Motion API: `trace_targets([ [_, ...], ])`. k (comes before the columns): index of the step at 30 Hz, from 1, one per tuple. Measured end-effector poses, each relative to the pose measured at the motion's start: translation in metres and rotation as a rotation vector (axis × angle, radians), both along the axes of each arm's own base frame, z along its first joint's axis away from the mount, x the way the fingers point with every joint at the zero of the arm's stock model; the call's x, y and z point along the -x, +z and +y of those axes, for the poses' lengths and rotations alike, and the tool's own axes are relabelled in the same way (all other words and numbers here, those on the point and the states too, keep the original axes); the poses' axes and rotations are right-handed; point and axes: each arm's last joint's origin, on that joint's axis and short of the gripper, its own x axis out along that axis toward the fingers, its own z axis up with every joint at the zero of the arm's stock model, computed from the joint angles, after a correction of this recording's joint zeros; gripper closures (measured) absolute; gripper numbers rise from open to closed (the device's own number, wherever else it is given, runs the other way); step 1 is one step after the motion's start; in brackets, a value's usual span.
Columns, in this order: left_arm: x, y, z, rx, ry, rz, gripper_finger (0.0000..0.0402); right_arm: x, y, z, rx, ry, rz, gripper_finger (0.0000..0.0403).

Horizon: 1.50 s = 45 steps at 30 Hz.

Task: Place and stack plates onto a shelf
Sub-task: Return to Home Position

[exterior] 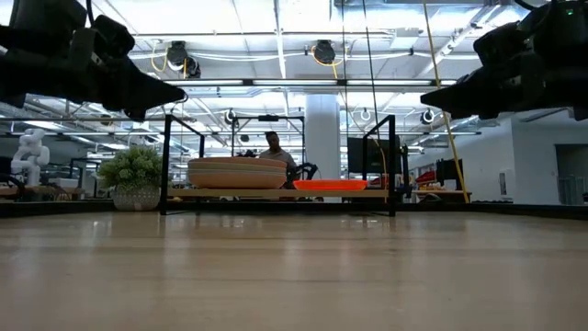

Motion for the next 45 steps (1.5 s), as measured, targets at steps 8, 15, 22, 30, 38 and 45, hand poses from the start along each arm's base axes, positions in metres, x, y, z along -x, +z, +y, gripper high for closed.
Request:
trace_targets([
  [8, 0.008, -0.014, 0.000, 0.010, 0.000, -0.010, 0.0401, 0.000, -0.002, -0.002, 0.033, -0.072, 0.029, 0.0403],
  [15, 0.012, -0.009, 0.000, -0.029, -0.002, -0.046, 0.0401, 0.000, -0.002, -0.002, 0.033, -0.070, 0.027, 0.0403],
  [22, 0.019, -0.003, -0.002, -0.039, -0.035, -0.077, 0.0401, 0.001, -0.001, -0.002, 0.030, -0.070, 0.019, 0.0403],
  [30, 0.033, -0.001, -0.002, -0.038, -0.035, -0.085, 0.0401, 0.004, 0.004, -0.001, 0.010, -0.070, -0.026, 0.0403],
  [38, 0.046, 0.001, -0.002, -0.041, -0.018, -0.111, 0.0401, 0.009, 0.000, 0.000, 0.011, -0.069, 0.024, 0.0403],
  [45, 0.055, -0.001, -0.002, -0.037, 0.000, -0.103, 0.0401, 0.016, -0.002, 0.001, 0.010, -0.069, 0.051, 0.0403],
])
